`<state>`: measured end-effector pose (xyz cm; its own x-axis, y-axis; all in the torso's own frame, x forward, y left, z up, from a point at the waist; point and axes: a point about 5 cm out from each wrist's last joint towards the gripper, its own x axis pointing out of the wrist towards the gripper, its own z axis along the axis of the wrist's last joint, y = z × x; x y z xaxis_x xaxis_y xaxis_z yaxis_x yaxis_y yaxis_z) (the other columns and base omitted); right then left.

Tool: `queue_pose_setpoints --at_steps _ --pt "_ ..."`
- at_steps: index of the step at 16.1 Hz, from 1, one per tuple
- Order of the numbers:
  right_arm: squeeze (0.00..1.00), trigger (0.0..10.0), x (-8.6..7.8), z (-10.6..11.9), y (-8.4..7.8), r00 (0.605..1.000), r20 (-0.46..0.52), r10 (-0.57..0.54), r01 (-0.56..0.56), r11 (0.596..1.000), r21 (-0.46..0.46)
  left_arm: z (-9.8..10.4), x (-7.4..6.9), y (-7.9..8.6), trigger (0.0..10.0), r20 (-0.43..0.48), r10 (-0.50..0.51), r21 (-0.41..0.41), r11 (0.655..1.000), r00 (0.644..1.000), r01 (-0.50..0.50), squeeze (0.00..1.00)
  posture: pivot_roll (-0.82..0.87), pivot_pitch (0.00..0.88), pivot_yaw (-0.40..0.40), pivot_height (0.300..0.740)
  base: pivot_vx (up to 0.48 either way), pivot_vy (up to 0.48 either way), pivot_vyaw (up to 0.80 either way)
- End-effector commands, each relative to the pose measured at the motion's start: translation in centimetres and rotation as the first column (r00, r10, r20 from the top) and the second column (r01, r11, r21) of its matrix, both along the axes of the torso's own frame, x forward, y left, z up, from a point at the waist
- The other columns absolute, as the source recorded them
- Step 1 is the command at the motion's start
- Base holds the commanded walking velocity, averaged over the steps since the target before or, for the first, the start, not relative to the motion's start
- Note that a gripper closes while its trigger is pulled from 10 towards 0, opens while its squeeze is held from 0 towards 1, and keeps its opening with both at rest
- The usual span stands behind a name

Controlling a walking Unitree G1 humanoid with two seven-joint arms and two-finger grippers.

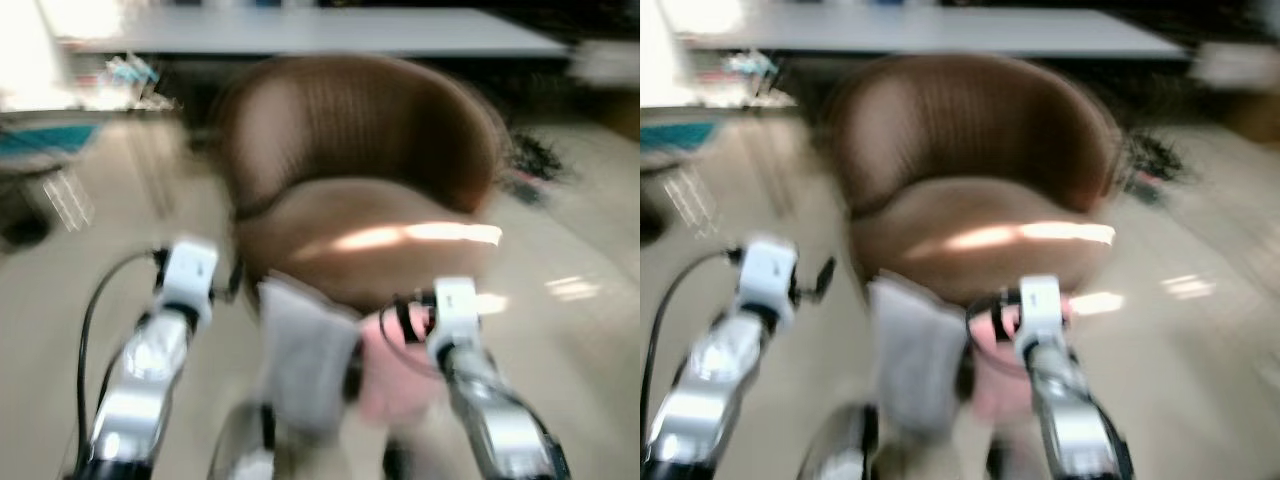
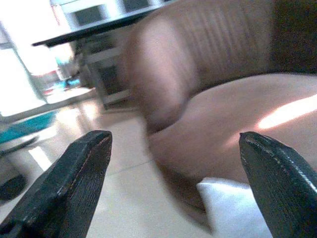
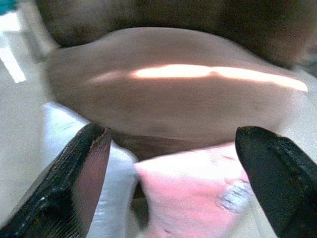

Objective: Move the pillow to the sofa from floor

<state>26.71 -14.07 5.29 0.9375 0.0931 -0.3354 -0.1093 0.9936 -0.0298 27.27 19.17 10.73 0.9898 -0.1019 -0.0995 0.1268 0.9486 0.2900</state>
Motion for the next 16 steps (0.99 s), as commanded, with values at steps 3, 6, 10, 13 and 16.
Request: queue_pose_setpoints --at_steps 3,6,10,13,16 --pt "0.0 10.0 -0.16 -0.28 0.01 1.0 -0.017 0.006 -0.007 1.0 -0.017 -1.18 -0.39 -0.19 10.0 -0.055 -0.02 -0.015 1.0 0.998 0.019 0.0 0.07 0.0 -0.008 0.615 0.223 0.0 0.0" --pt "0.0 10.0 -0.17 -0.21 0.31 0.999 -0.014 0.044 -0.044 0.998 -0.05 -1.39 -0.55 -0.08 10.0 -0.065 -0.02 -0.009 1.0 0.998 0.019 0.0 0.07 0.0 -0.011 0.615 0.346 0.0 0.0" --pt "0.0 10.0 -0.14 -0.22 0.24 0.999 -0.013 0.041 -0.042 0.997 -0.06 -1.41 -0.64 -0.1 10.0 -0.069 -0.026 -0.005 1.0 0.997 0.026 0.0 0.07 0.004 -0.012 0.615 0.355 0.0 0.0" --pt "0.0 10.0 -0.19 -0.25 -0.2 1.0 -0.012 -0.002 0.001 1.0 -0.022 -1.46 -0.71 -0.11 10.0 -0.073 -0.033 -0.002 0.999 0.997 0.033 0.0 0.06 0.008 -0.01 0.615 0.356 0.0 0.0" --pt "0.0 10.0 -0.28 -0.25 -0.16 1.0 -0.011 0.0 0.0 1.0 -0.024 -1.49 -0.76 -0.17 10.0 -0.076 -0.04 -0.001 0.999 0.996 0.04 0.0 0.06 0.011 -0.009 0.615 0.358 0.0 0.0"
